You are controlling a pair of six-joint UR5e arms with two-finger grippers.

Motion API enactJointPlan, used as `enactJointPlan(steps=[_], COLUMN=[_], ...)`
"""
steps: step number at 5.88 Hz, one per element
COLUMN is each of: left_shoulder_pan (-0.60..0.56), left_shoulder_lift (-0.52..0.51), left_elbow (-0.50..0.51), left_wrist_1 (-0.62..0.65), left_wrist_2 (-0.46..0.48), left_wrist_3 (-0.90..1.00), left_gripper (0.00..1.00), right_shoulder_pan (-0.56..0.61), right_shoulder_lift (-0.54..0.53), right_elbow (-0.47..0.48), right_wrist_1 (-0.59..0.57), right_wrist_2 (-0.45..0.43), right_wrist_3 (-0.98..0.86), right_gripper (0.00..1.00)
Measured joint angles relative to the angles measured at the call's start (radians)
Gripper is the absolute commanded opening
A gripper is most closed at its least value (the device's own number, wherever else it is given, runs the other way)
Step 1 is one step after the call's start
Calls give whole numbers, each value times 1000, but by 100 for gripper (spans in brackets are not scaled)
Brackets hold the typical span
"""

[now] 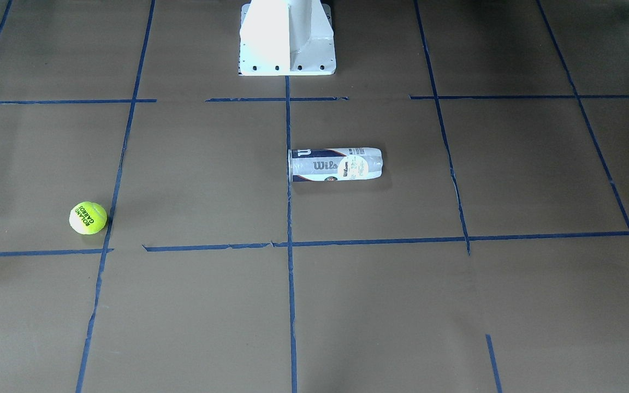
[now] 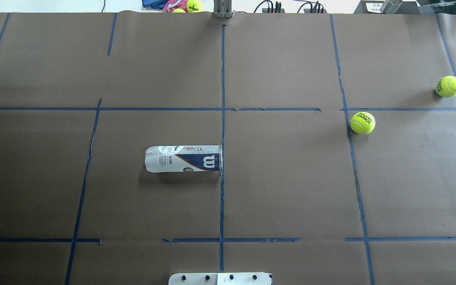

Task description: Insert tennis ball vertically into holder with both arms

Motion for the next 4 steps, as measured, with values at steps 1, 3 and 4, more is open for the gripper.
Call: enactJointPlan(steps=[1,3,4], left_shoulder_pan=[-2,-5,-5], left_shoulder_lift=[3,8,14], left_elbow=[-6,-17,-20], left_wrist_1=[5,14,13], left_wrist_2=[0,6,25], left_wrist_3=[1,-1,-3], left_gripper=[100,100,100], right_shoulder_pan=[1,1,1], right_shoulder_lift=[0,0,1], right_elbow=[2,3,1], right_wrist_1=[0,0,0], right_wrist_2=[-1,-3,-3], right_wrist_3=[0,0,0], right_gripper=[100,100,100])
